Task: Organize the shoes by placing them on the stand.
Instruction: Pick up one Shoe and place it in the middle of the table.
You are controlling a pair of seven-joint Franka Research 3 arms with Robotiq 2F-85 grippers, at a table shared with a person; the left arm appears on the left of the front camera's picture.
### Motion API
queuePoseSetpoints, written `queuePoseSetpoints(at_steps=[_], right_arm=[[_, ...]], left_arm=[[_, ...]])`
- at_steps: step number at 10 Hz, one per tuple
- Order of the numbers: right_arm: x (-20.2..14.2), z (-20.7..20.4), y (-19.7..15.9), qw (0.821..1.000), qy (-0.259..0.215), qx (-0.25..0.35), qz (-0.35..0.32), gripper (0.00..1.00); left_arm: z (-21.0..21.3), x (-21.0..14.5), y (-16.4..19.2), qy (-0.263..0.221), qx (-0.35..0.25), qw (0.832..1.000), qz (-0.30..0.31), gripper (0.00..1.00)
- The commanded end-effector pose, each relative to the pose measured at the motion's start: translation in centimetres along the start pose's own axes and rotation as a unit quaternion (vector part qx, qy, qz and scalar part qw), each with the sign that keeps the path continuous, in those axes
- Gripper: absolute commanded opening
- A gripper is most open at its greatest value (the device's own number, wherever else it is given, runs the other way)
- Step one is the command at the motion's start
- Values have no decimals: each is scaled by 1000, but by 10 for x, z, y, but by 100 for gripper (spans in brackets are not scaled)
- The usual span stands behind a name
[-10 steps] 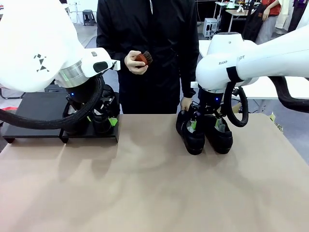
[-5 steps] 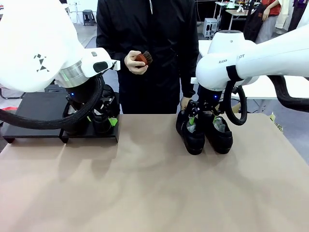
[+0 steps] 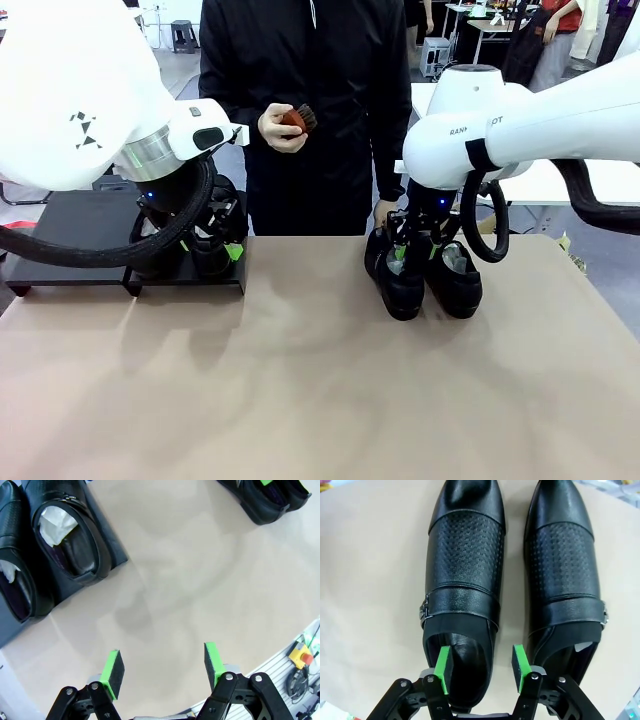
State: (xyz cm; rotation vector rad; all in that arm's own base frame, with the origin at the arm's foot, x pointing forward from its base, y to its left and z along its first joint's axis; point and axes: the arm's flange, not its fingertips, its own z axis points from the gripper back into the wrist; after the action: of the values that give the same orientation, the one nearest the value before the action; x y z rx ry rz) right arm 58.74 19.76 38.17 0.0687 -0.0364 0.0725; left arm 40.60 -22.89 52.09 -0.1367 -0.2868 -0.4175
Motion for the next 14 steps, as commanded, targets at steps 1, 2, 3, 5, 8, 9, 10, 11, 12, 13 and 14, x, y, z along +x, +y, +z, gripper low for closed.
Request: queuePoseSetpoints(at_steps=[1, 2, 3, 5, 8, 9, 10, 11, 12, 13, 14], right_arm=[[-2, -14, 6, 1000, -9, -5, -17, 64], [-4, -23, 6, 1000, -2, -6, -21, 64], [-6, -29, 5, 1000, 5, -4, -23, 64], [-9, -38, 2, 1000, 5, -8, -27, 64], [-12, -37, -2, 999, -1, -19, -26, 33], [-13, -37, -1, 1000, -2, -18, -24, 15], [-12, -38, 0, 1000, 3, -17, -21, 0], [-11, -39, 0, 1000, 4, -17, -20, 0], [-11, -39, 1, 1000, 3, -19, -18, 0], [-11, -39, 1, 1000, 8, -23, -15, 0], [-10, -39, 1, 1000, 13, -26, -11, 0]], left_arm=[[1, 1, 2, -1, -2, 1000, 1, 83], [1, 1, 2, -1, -2, 1000, 1, 83], [1, 1, 2, -1, -2, 1000, 1, 83], [1, 1, 2, -1, -2, 1000, 1, 83], [1, 1, 2, -1, -2, 1000, 1, 83], [1, 1, 2, -1, -2, 1000, 1, 83], [1, 1, 2, -1, -2, 1000, 1, 83], [1, 1, 2, -1, -2, 1000, 1, 83], [1, 1, 2, -1, -2, 1000, 1, 83], [1, 1, 2, -1, -2, 1000, 1, 83], [1, 1, 2, -1, -2, 1000, 1, 83]])
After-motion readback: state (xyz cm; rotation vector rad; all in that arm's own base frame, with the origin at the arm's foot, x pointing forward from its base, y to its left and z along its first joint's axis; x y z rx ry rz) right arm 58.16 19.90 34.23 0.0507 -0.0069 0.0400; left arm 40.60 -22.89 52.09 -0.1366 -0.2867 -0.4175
